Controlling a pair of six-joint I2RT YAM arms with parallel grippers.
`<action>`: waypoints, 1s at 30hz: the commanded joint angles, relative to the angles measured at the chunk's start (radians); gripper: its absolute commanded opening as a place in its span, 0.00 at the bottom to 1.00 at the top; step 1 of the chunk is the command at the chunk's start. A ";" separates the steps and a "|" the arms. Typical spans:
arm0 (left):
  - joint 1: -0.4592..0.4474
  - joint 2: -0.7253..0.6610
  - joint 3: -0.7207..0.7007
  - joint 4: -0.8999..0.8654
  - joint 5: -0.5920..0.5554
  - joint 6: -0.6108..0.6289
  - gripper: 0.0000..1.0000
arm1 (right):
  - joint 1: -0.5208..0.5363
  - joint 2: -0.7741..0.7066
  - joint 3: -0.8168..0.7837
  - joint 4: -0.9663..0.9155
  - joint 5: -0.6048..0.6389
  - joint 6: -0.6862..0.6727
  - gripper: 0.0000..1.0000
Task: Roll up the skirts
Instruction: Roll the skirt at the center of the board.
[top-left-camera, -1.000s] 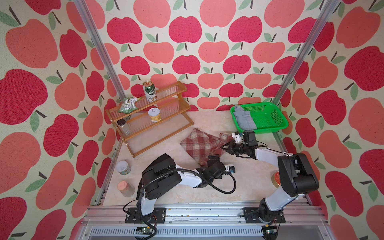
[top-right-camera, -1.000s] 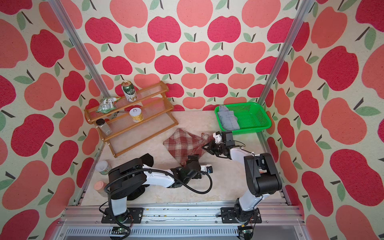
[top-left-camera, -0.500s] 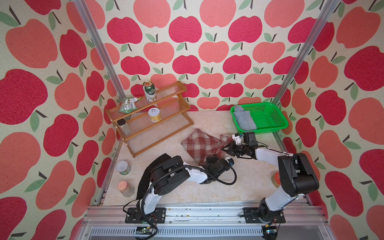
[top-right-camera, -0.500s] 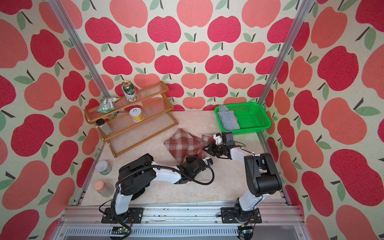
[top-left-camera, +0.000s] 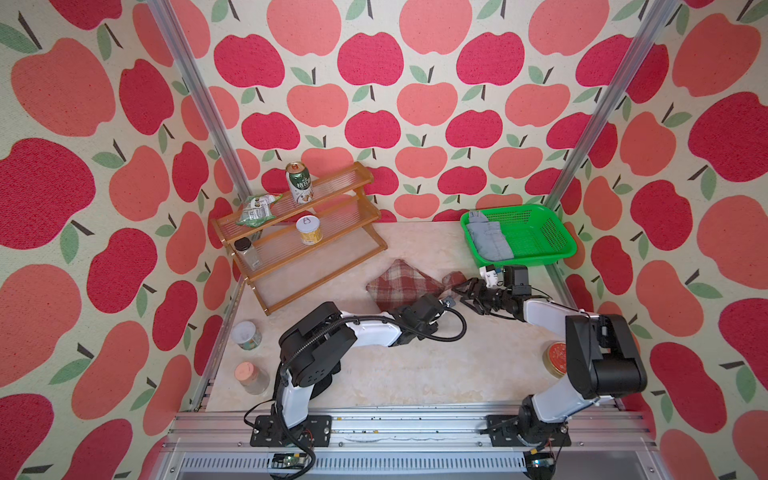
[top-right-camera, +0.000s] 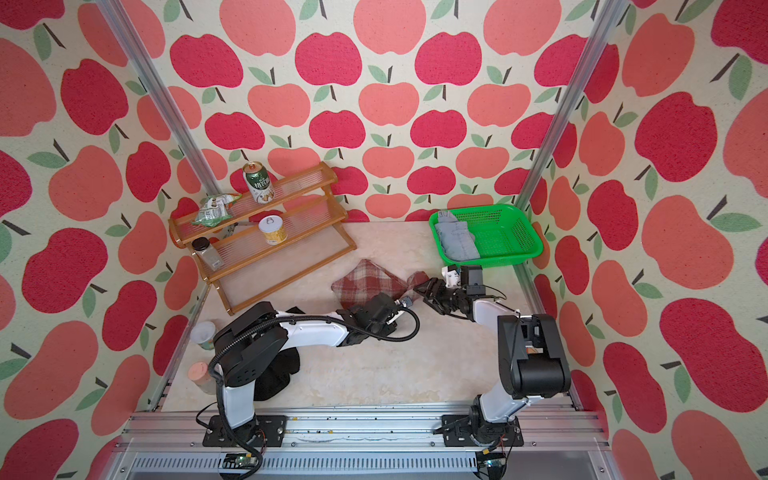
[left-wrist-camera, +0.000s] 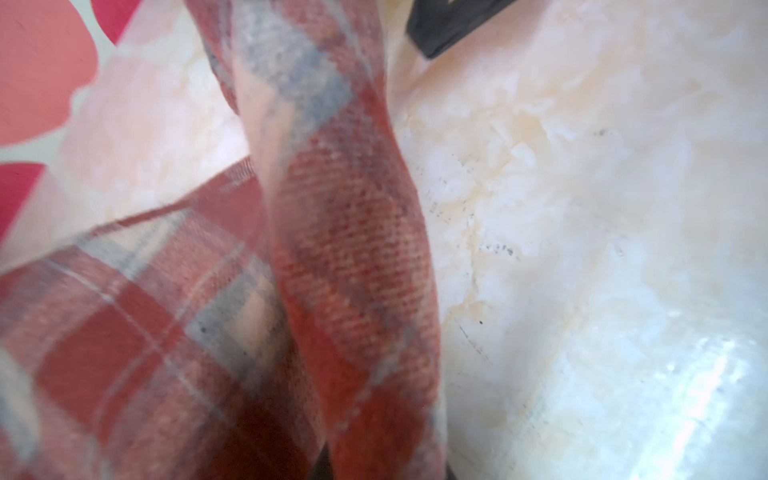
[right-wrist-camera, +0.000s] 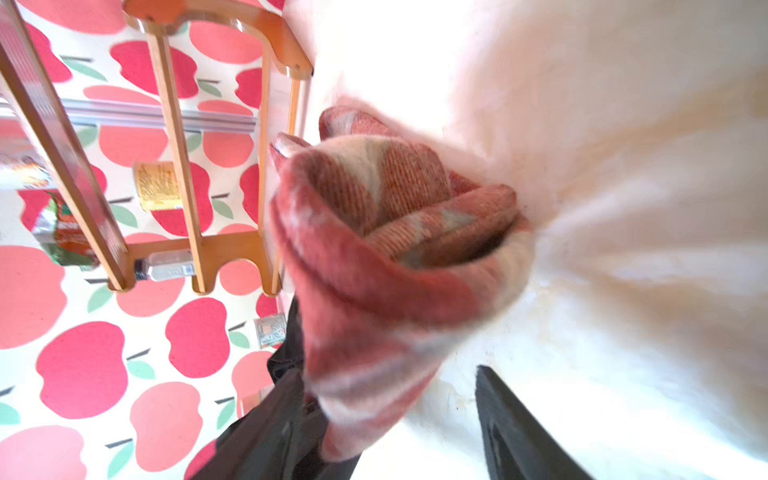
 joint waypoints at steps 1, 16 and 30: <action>0.035 -0.001 -0.061 0.001 0.275 -0.181 0.00 | -0.022 -0.068 -0.054 0.073 -0.006 -0.001 0.74; 0.156 0.146 0.011 0.071 0.713 -0.420 0.02 | -0.002 -0.008 -0.213 0.249 -0.078 0.030 0.76; 0.119 0.236 0.189 -0.103 0.772 -0.391 0.03 | 0.037 0.080 -0.309 0.475 -0.040 0.117 0.84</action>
